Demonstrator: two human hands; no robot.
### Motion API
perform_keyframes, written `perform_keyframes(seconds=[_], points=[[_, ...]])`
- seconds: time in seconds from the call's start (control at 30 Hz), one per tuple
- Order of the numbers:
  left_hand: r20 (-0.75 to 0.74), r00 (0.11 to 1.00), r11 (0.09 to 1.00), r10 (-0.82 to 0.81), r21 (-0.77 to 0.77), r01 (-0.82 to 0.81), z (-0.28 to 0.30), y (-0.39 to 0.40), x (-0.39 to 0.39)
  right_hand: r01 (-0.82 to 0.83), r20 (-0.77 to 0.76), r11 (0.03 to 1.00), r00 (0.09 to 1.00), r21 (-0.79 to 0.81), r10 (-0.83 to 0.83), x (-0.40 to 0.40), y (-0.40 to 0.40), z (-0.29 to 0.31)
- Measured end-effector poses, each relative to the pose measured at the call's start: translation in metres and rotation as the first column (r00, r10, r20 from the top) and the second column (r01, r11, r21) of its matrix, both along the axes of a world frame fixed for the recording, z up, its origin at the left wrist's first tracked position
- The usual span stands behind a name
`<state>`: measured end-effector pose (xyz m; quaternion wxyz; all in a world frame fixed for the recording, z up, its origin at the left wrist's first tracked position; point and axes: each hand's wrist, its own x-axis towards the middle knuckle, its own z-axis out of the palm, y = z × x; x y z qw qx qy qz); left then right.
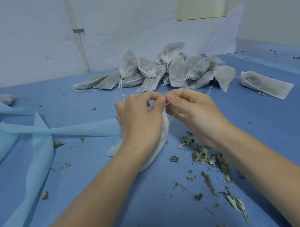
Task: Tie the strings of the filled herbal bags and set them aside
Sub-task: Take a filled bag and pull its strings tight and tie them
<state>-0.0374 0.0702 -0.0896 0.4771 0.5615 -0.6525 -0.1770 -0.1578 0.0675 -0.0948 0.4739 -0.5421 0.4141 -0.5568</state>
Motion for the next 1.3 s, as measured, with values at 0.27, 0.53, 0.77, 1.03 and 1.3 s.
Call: perform_keyframes(seconds=[0.27, 0.53, 0.77, 1.03, 1.3], points=[[0.023, 0.994, 0.993, 0.110, 0.048, -0.111, 0.007, 0.000, -0.004, 0.213, -0.110, 0.973, 0.969, -0.093, -0.222, 0.009, 0.001, -0.005], [0.018, 0.958, 0.957, 0.285, -0.053, -0.284, 0.010, 0.000, -0.003, 0.267, -0.158, 0.948, 0.942, -0.174, -0.295, 0.008, -0.001, -0.002], [-0.060, 0.981, 0.982, 0.184, -0.036, -0.186, 0.014, -0.001, -0.004, 0.302, -0.151, 0.919, 0.926, -0.253, -0.346, 0.002, 0.001, 0.005], [-0.497, 0.852, 0.850, -0.164, 0.367, 0.378, 0.016, 0.003, -0.005, 0.633, 0.253, 0.773, 0.741, 0.044, -0.622, -0.010, -0.013, -0.001], [-0.762, 0.643, 0.831, -0.079, 0.306, 0.464, 0.005, -0.003, -0.010, 0.592, 0.154, 0.781, 0.806, -0.201, -0.572, -0.017, -0.014, -0.003]])
